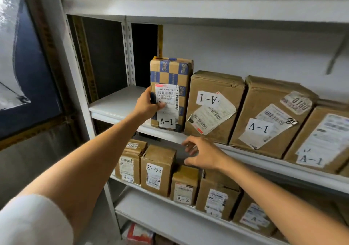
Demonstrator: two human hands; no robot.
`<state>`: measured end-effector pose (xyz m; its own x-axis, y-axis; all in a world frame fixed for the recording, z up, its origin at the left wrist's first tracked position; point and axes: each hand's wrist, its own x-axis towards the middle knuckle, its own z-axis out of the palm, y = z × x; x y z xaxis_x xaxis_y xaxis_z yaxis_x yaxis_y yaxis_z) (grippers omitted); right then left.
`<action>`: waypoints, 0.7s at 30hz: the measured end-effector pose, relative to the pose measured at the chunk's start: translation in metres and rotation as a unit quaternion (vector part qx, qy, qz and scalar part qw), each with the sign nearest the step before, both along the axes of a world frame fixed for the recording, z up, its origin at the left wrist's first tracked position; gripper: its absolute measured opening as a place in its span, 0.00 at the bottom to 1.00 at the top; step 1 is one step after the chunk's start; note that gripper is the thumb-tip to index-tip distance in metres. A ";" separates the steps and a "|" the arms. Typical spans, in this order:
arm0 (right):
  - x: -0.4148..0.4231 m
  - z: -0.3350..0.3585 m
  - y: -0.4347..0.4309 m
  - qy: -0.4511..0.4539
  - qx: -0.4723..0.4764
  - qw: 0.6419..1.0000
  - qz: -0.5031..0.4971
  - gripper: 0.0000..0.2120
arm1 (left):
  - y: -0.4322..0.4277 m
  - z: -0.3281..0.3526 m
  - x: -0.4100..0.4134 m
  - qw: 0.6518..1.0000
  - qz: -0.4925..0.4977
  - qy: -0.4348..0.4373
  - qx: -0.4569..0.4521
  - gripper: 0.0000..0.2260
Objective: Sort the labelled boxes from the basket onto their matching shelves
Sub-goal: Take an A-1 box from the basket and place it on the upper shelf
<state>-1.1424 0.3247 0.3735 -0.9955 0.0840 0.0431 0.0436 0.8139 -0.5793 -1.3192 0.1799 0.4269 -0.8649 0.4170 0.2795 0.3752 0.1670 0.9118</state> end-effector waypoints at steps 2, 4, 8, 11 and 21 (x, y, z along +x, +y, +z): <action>-0.001 0.000 -0.001 -0.005 0.002 1.000 -0.005 0.27 | 0.003 -0.001 0.000 1.000 -0.010 -0.008 0.001 0.18; -0.003 0.001 -0.003 -0.008 0.005 1.000 -0.004 0.27 | 0.004 -0.003 -0.002 0.999 -0.035 -0.023 0.009 0.18; -0.012 0.006 -0.006 -0.005 0.013 1.000 0.009 0.25 | -0.004 -0.006 -0.005 0.997 -0.065 -0.039 -0.013 0.29; -0.022 0.009 -0.013 0.000 0.027 0.999 0.030 0.25 | -0.020 -0.015 -0.003 0.997 0.017 -0.032 -0.067 0.36; -0.056 0.001 -0.066 0.018 0.043 0.976 0.212 0.24 | -0.118 -0.057 0.092 0.931 0.164 0.023 -0.326 0.19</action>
<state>-1.1986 0.2587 0.3740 -0.9377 -0.3412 0.0664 -0.3268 0.8005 -0.5024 -1.2268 0.0620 0.3702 -0.9689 0.2267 0.0986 0.2424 0.7921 0.5602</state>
